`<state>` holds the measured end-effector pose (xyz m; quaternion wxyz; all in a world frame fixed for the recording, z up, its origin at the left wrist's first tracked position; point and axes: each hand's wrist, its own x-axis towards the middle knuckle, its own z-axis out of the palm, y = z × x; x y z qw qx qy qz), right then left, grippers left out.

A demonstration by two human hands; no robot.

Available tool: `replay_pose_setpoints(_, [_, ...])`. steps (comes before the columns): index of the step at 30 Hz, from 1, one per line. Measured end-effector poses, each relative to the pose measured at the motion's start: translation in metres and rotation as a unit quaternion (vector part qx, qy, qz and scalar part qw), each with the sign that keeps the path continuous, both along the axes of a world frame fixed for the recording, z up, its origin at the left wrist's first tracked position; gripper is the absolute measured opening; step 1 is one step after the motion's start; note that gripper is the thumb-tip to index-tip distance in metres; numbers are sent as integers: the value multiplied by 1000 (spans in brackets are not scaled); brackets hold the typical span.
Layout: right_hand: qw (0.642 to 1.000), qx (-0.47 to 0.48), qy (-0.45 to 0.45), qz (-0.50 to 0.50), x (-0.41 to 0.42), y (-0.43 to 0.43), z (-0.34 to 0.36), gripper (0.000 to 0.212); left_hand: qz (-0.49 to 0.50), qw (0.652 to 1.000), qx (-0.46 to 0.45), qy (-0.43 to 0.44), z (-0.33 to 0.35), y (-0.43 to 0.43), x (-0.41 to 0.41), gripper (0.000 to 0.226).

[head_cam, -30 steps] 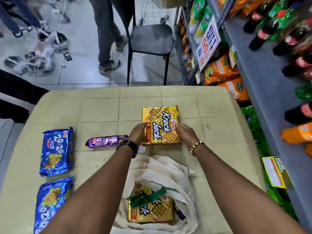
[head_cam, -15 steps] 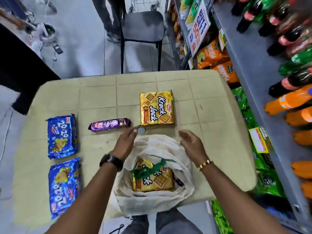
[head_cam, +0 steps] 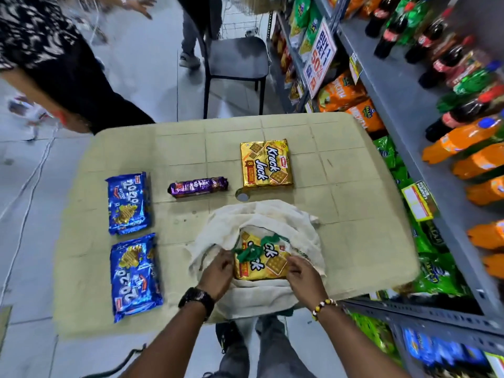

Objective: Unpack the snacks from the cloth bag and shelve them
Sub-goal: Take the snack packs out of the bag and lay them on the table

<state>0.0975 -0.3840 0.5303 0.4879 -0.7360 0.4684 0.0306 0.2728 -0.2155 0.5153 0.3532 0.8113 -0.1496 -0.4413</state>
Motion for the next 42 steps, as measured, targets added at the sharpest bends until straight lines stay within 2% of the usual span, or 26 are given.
replay_pose_setpoints(3, [998, -59, -6, -6, 9, -5, -7, 33, 4, 1000, -17, 20, -9, -11, -1, 17])
replay_pose_setpoints(5, [998, -68, -6, -11, 16, -9, -10, 25, 31, 999, -23, 37, -16, -17, 1, 23])
replay_pose_setpoints(7, [998, -53, -3, -18, 21, -11, -10, 25, 82, 994, -23, 72, -18, -22, 1, 30])
replay_pose_setpoints(10, [999, -26, -10, -39, 24, -4, -12, 27, 156, 980, -42, 114, -21, -26, -1, 24])
replay_pose_setpoints(13, [998, 11, -12, -65, 23, 6, -13, 32, 182, 972, -67, 135, -24, -25, -8, 23])
replay_pose_setpoints(15, [996, 35, -7, -87, 21, 4, -15, 34, 192, 969, -75, 138, -23, -23, -15, 24])
replay_pose_setpoints(18, [994, 77, 8, -79, 20, -7, -12, 26, 211, 968, -73, 110, -17, -23, -21, 19])
replay_pose_setpoints(19, [993, 93, 1, -74, 19, -8, -8, 25, 207, 970, -83, 100, -15, -22, -24, 16])
replay_pose_setpoints(22, [991, 111, -31, -69, 4, -8, 8, 23, 172, 976, -101, 89, -3, -15, -34, 36])
replay_pose_setpoints(27, [983, 151, -50, -90, -20, -1, 30, 21, 200, 965, -89, 147, 22, 3, -52, 37])
replay_pose_setpoints(32, [982, 162, -64, -79, -38, 2, 47, 37, 176, 969, -76, 157, 52, 11, -58, 45])
replay_pose_setpoints(34, [981, 168, -62, -68, -42, -1, 52, 44, 173, 971, -71, 151, 62, 8, -53, 42])
replay_pose_setpoints(37, [979, 175, -73, -74, -44, -7, 68, 26, 155, 973, -88, 143, 81, 0, -46, 21])
replay_pose_setpoints(39, [977, 172, -97, -78, -39, -13, 78, 11, 169, 972, -91, 135, 91, -9, -40, 24])
replay_pose_setpoints(42, [982, 138, -112, -69, -34, -22, 96, 10, 201, 963, -106, 143, 111, -18, -39, 38])
